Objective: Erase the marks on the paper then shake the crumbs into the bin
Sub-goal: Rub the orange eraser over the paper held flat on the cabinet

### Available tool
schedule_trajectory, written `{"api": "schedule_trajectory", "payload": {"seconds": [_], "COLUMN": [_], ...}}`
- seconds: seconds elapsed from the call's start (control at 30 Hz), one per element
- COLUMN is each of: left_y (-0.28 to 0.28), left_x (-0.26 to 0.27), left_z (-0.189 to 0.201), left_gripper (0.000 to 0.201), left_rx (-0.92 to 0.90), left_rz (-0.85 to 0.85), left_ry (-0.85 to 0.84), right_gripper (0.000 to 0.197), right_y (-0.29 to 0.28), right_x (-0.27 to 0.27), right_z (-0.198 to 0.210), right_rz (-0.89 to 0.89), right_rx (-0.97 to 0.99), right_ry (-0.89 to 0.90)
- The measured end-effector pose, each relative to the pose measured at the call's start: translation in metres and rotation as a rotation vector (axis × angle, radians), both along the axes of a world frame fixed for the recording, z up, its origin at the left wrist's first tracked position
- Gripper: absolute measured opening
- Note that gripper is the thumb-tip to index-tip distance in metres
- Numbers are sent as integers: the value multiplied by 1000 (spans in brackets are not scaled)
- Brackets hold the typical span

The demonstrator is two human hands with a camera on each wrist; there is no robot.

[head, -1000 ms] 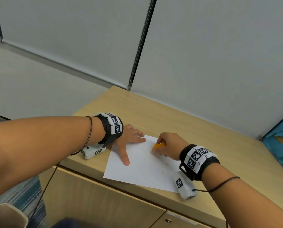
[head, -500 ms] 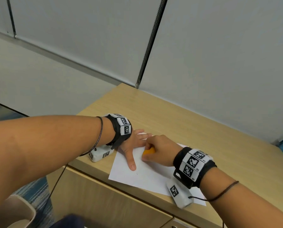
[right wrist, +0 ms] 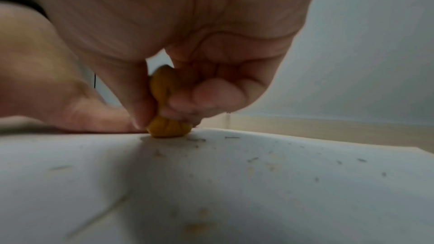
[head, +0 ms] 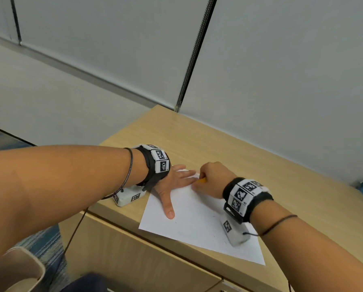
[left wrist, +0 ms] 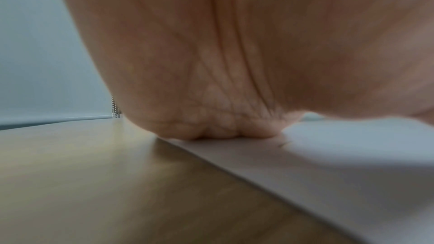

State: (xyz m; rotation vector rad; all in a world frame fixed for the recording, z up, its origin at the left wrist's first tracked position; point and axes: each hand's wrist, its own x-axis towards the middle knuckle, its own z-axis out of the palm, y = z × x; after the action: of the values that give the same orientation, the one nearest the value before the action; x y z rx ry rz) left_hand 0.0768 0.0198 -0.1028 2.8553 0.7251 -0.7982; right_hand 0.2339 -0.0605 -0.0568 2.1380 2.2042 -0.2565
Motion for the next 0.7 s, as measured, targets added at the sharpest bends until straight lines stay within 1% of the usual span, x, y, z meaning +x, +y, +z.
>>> {"api": "schedule_trajectory", "payload": {"seconds": [0.07,0.13,0.17,0.2,0.33,0.37,0.43,0.5,0.63,0.7], "left_y": [-1,-5,-7,-9,-5,-5,-6,-8,-8,-8], "left_x": [0,-2,-2,-2,-1,-1,0,0,1,-1], "left_z": [1,7,11,11,5,5,7,12,7,9], "left_gripper": [139,127,121,119,138,138,130,122,133,130], "left_rx": [8,-11,-25,-34,6,12,5,-8,23,9], "left_rz": [2,-5,-11,-12,-2,-1,-5,-11,-9,-4], "left_ry": [17,5,-10,-25,1,9,21,28,15,2], "right_gripper": [25,20,21,22,28,27,22,23,25,20], "right_y": [-1,-13,-19,-19,3,2,-9,-19,2,0], "right_x": [-5,-21,-25,-23,1,0,-14,-23,-5,-6], "right_z": [-2,-6,-8,-9,-4,-6,-9,-11,-3,-7], "right_rz": [11,124,168,170,-2,6,121,204,72,80], "right_rx": [1,-56,-75,-75,22,34,4,-53,6,7], "right_ry": [25,59,77,80,14,10,13,62,13,51]}}
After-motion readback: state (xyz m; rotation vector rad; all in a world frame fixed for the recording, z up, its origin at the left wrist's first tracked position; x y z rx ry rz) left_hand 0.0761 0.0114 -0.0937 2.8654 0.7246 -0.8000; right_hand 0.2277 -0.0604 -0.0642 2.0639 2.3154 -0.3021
